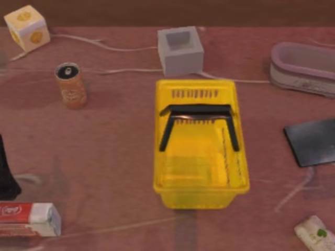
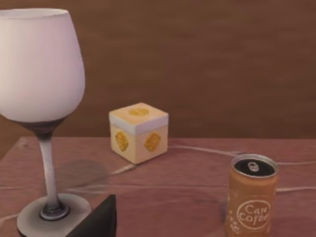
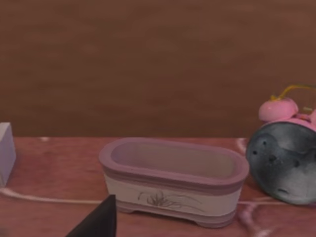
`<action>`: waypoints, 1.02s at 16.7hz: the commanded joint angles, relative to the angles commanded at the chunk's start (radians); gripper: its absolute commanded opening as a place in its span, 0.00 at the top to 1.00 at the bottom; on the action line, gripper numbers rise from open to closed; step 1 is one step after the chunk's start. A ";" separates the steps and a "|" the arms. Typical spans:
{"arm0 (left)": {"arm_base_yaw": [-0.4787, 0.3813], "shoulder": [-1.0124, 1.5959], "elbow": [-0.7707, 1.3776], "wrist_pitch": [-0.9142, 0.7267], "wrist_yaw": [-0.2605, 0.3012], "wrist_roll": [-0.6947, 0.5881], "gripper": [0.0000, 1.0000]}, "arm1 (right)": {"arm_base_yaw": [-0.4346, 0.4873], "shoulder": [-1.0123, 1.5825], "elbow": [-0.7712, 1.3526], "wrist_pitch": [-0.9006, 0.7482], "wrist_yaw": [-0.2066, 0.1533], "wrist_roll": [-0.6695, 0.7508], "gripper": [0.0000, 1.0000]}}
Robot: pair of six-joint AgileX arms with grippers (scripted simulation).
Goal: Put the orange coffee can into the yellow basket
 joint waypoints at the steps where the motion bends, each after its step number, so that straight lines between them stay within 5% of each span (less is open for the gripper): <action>1: 0.000 0.000 0.000 0.000 0.000 0.000 0.00 | 0.000 0.000 0.000 0.000 0.000 0.000 0.00; 8: -0.015 0.165 0.195 -0.094 0.007 0.037 0.00 | 0.000 0.000 0.000 0.000 0.000 0.000 0.00; 17: -0.059 0.886 0.964 -0.519 0.019 0.212 0.00 | 0.000 0.000 0.000 0.000 0.000 0.000 0.00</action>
